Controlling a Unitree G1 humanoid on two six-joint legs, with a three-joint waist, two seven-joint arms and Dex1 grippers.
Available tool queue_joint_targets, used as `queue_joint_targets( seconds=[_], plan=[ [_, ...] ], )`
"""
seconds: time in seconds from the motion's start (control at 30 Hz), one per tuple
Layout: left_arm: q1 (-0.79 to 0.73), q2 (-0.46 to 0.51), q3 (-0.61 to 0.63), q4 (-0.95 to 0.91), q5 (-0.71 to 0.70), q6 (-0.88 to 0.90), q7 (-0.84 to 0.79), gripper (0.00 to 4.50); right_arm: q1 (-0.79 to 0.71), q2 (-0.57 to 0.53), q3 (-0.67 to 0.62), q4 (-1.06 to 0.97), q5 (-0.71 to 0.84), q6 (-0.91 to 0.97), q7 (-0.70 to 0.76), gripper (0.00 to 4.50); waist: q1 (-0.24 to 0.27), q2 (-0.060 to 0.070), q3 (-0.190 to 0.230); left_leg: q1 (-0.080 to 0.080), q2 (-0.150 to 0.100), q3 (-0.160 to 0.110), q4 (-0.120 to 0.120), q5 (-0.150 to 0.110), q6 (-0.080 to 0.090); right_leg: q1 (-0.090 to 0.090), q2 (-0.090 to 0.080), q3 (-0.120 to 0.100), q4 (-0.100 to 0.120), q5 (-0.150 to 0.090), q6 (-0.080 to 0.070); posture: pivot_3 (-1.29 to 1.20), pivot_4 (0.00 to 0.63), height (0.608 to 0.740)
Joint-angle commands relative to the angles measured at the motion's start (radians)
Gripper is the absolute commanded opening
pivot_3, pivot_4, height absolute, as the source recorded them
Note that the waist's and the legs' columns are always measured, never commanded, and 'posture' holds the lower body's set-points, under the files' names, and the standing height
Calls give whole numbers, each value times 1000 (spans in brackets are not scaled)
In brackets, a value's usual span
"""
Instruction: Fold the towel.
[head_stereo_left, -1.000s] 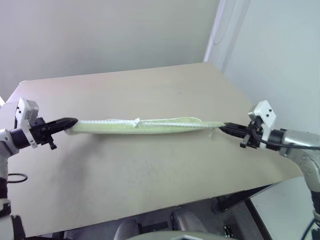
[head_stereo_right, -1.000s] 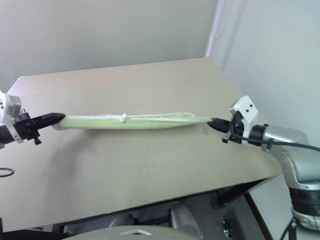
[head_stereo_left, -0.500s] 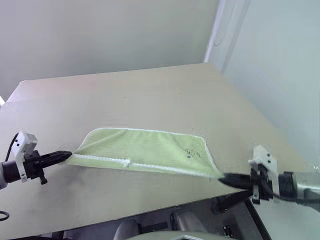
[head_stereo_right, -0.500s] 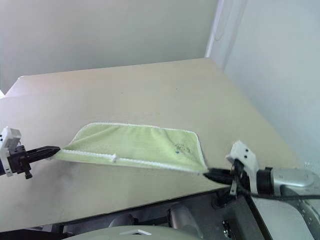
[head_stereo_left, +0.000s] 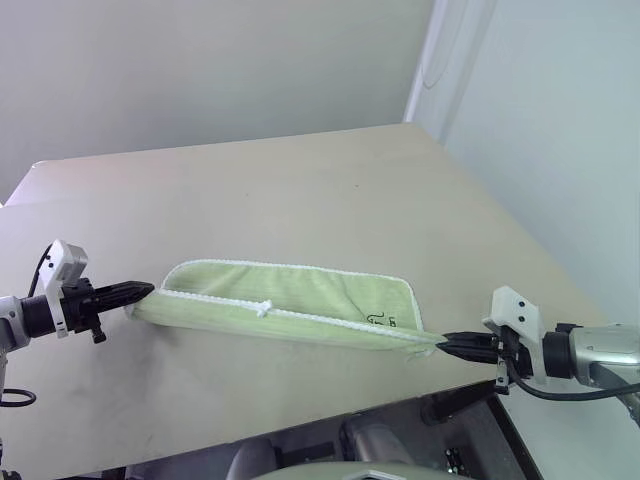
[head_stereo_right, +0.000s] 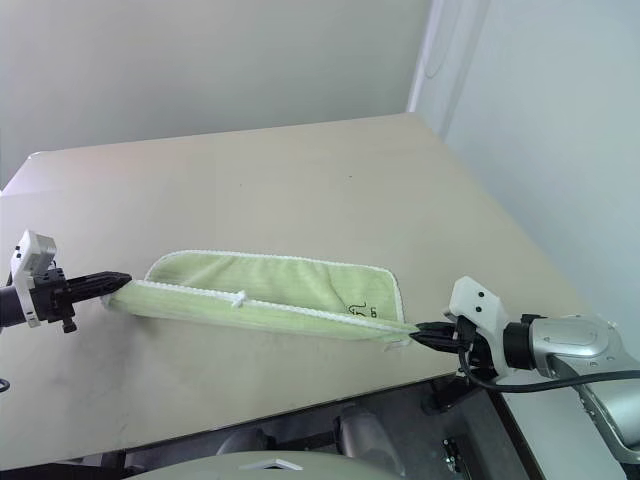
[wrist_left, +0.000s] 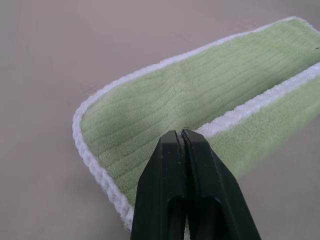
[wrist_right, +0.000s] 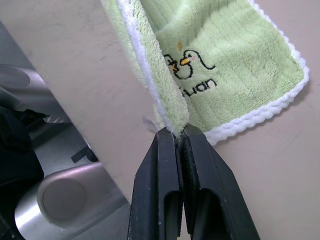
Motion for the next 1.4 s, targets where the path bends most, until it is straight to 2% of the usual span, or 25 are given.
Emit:
queue_joint_targets(
  seconds=[0.03,0.17,0.33,0.47,0.67,0.77,0.87,0.97,1.2,1.23,1.27,1.33,1.4],
  plan=[
    [-236,-70,-30,243,72,-66,130,0,-207,80,56,212,-61,12,-93,26,5,-1,1,2,0,0,2,0,0,3,0,0,0,0,0,0,0,740],
    [-392,-116,-47,437,117,-145,196,0,-316,131,90,318,-90,8,-134,26,4,-5,-1,3,-2,-2,6,3,-4,7,0,1,0,6,2,0,0,740],
    [-443,-117,-59,530,135,-197,186,0,-332,136,99,338,-95,1,-136,26,-3,-3,0,0,-2,-2,3,2,-3,3,1,1,1,6,3,0,0,740],
    [-563,-197,-122,658,220,-289,272,0,-481,247,173,500,-172,-35,-240,26,3,-4,-1,0,-1,-2,5,2,-2,3,2,1,0,7,4,0,0,740],
    [-601,-231,-138,720,260,-332,263,0,-581,330,186,630,-237,-56,-328,26,2,-3,-1,0,-2,-2,5,2,-3,4,1,1,1,7,3,0,0,740],
    [-599,-236,-138,731,274,-343,256,0,-595,337,199,650,-248,-59,-309,26,-1,-3,-1,0,-2,-2,5,2,-3,4,1,1,1,9,4,0,0,740],
    [-599,-245,-134,737,277,-348,248,732,-594,343,207,640,-248,-56,-292,0,0,-3,-1,0,-2,-3,4,2,-3,4,1,1,1,9,4,0,0,740],
    [-602,-256,-131,744,278,-345,243,1747,-590,351,219,641,-252,-55,-268,723,0,-3,-1,0,-2,-3,4,2,-3,4,1,1,1,8,5,0,0,740],
    [-605,-258,-120,749,278,-349,257,4295,-591,376,210,601,-246,-54,-262,3252,-2,-3,-1,0,-2,-3,5,2,-3,4,1,1,2,8,6,0,0,740],
    [-605,-258,-120,748,284,-370,286,4500,-602,384,193,603,-240,-51,-276,3632,-2,-3,-1,0,-2,-3,5,2,-3,4,1,1,2,8,6,0,0,740],
    [-606,-259,-117,749,287,-386,319,4500,-610,389,169,598,-225,-39,-289,3960,-1,-3,-1,0,-2,-3,5,2,-3,4,1,1,2,8,6,0,0,740],
    [-616,-260,-99,750,279,-410,381,4500,-627,402,98,575,-163,49,-319,3960,1,-3,-1,0,-2,-3,5,2,-3,4,1,1,2,9,6,0,0,740],
    [-623,-257,-77,740,251,-392,373,4500,-626,409,33,533,-87,156,-337,3960,2,-3,-1,0,-2,-3,5,2,-3,4,1,1,2,9,5,0,0,740]
  ],
)
